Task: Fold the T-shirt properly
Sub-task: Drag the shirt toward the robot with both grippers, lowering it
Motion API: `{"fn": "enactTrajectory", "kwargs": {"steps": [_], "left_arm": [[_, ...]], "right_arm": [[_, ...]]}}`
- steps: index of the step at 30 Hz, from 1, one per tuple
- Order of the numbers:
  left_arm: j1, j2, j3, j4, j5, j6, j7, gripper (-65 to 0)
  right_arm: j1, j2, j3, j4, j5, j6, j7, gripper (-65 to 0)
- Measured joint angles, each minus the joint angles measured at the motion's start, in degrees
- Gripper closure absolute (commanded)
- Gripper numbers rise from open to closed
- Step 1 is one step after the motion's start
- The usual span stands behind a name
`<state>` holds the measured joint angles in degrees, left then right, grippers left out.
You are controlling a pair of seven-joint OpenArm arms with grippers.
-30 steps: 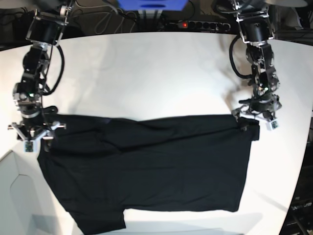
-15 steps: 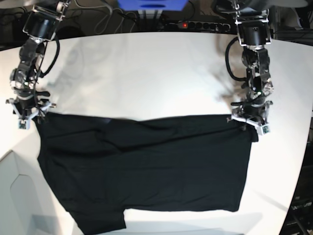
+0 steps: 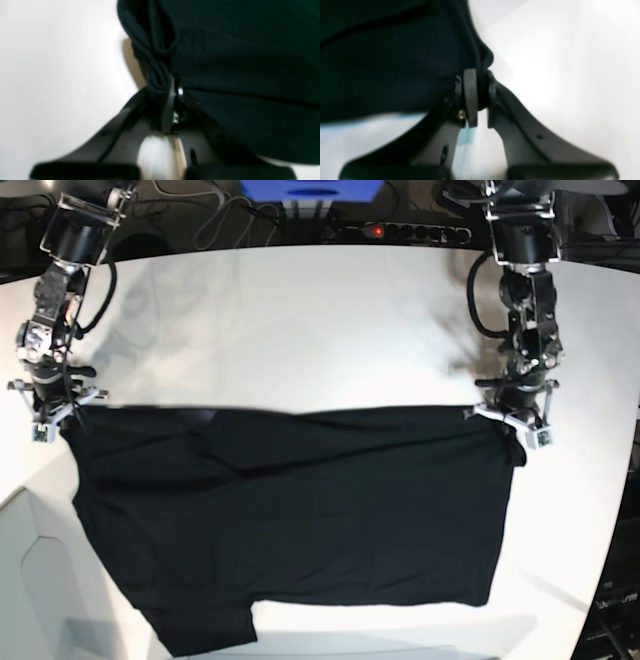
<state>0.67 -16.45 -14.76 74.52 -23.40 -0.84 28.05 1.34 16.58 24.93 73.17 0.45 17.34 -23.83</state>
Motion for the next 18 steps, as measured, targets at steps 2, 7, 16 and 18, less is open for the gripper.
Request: {"fn": "enactTrajectory", "kwargs": {"steps": [2, 7, 16, 18], "left_arm": [[1.51, -1.11, 0.26, 1.95, -0.09, -0.20, 0.98, 0.0], [3.32, -1.95, 0.22, 5.99, -0.04, -0.26, 1.05, 0.0], [12.94, -1.92, -3.58, 11.82, -0.11, -0.28, 1.29, 0.0], [15.67, -1.92, -4.59, 13.49, -0.15, -0.35, 1.16, 0.0]], "right_arm": [[-0.13, 0.48, 0.46, 1.51, 0.02, 0.02, -0.33, 0.0], [-0.81, 0.55, 3.85, 6.32, 0.37, 0.24, -0.39, 0.0], [-9.68, -0.59, 4.31, 12.13, 0.50, 0.85, 0.02, 0.0], [-12.00, -1.07, 4.26, 12.83, 0.52, 0.87, -0.15, 0.0]]}}
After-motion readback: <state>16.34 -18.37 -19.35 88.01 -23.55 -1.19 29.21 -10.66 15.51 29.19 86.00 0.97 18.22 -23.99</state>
